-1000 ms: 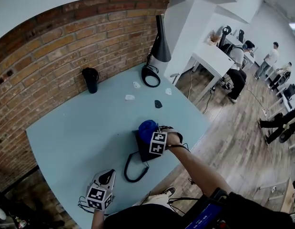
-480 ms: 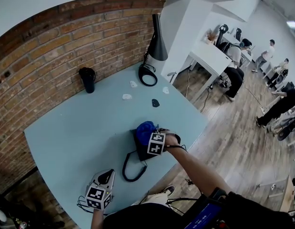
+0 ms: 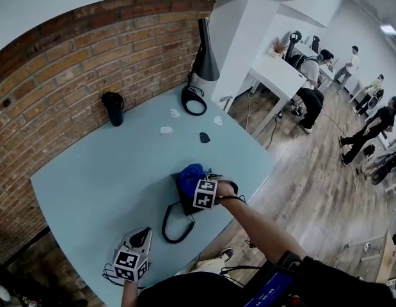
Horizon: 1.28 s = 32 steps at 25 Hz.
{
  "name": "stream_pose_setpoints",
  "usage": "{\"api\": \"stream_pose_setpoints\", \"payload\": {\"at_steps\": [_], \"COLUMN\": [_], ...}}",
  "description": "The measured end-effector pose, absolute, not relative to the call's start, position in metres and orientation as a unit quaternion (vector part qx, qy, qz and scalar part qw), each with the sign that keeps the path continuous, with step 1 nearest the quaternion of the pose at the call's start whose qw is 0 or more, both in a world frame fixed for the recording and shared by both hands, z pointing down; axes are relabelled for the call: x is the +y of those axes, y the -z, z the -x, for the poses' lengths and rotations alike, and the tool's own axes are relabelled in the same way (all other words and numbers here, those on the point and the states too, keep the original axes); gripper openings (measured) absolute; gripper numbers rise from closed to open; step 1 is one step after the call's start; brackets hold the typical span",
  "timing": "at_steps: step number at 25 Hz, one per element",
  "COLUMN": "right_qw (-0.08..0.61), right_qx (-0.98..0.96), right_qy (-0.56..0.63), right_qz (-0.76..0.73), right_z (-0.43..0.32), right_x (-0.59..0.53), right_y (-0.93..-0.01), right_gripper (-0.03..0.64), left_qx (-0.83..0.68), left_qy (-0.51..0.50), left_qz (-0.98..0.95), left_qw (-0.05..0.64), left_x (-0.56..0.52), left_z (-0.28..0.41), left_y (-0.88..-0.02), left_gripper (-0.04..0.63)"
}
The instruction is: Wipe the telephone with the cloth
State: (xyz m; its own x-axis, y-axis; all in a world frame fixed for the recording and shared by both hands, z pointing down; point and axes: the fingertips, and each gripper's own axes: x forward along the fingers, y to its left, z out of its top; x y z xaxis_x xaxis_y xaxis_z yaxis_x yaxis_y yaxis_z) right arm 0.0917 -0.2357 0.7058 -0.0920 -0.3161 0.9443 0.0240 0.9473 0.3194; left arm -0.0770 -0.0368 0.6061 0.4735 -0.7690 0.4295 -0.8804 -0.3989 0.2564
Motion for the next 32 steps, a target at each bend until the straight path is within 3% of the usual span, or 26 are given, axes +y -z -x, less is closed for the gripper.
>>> {"api": "stream_pose_setpoints", "payload": {"at_steps": [32], "right_qw": [0.664], "right_qx": [-0.733], "right_qy": [0.109], "right_qz": [-0.098], "right_z": [-0.094], "right_x": [-0.211], "right_y": [-0.718], "right_gripper": [0.060], "left_qx": [-0.489], "left_qy": [-0.129], "left_qz": [-0.832], "left_qw": [0.228], "left_x": [-0.035], "left_z": [0.071], "left_y": [-0.611], "left_gripper": [0.006]}}
